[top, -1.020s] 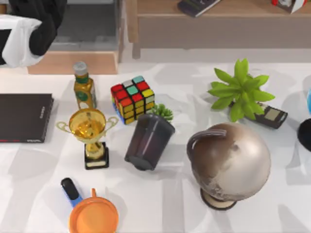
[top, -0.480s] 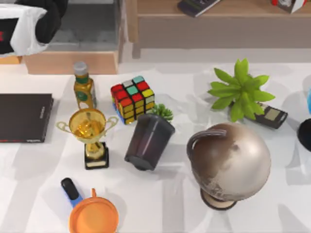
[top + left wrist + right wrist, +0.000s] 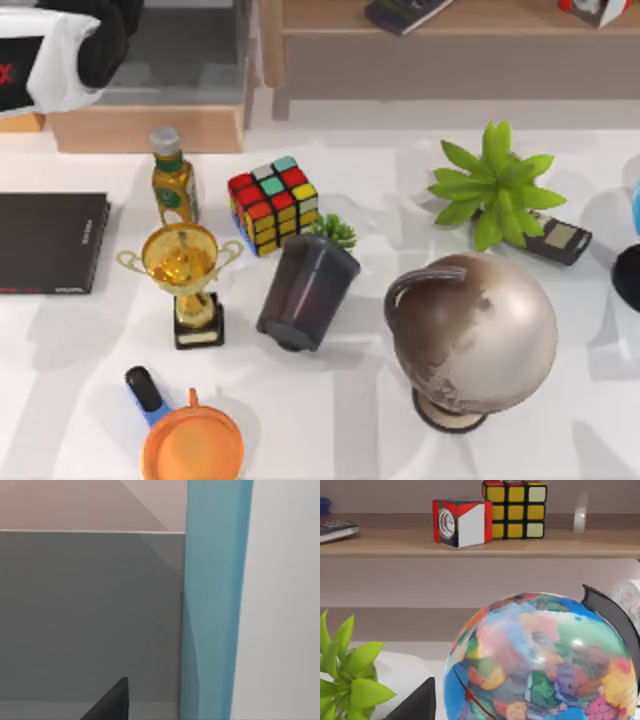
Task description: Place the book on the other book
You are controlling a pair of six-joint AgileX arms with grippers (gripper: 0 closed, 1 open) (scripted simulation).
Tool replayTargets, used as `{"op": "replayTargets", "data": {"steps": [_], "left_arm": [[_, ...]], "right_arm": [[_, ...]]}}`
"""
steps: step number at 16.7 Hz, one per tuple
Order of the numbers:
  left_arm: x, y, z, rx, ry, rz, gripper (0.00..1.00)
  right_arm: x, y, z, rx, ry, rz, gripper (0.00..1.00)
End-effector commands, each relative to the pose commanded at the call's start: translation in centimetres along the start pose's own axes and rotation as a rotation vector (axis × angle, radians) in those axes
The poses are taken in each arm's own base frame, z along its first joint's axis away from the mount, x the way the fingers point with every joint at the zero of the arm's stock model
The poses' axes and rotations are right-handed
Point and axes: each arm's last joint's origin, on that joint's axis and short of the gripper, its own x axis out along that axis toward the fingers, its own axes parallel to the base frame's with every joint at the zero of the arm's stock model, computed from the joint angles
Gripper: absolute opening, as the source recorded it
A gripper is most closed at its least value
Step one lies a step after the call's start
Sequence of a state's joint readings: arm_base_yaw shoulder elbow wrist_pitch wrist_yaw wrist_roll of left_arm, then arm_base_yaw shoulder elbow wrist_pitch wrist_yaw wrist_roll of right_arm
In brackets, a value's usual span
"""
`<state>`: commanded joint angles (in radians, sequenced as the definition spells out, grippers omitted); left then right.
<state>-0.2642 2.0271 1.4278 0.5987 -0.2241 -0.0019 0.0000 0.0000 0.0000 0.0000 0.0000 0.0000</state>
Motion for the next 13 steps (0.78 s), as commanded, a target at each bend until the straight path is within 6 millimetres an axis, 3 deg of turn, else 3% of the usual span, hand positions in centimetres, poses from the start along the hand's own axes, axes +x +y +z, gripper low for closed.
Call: {"op": "replayTargets", "data": {"steps": [10,13], "left_arm": [[0.0,0.0,0.0,0.0,0.0,0.0,0.02],[0.0,0.0,0.0,0.0,0.0,0.0,0.0]], "right_arm": [[0.0,0.0,0.0,0.0,0.0,0.0,1.0],[0.0,0.0,0.0,0.0,0.0,0.0,1.0]]}}
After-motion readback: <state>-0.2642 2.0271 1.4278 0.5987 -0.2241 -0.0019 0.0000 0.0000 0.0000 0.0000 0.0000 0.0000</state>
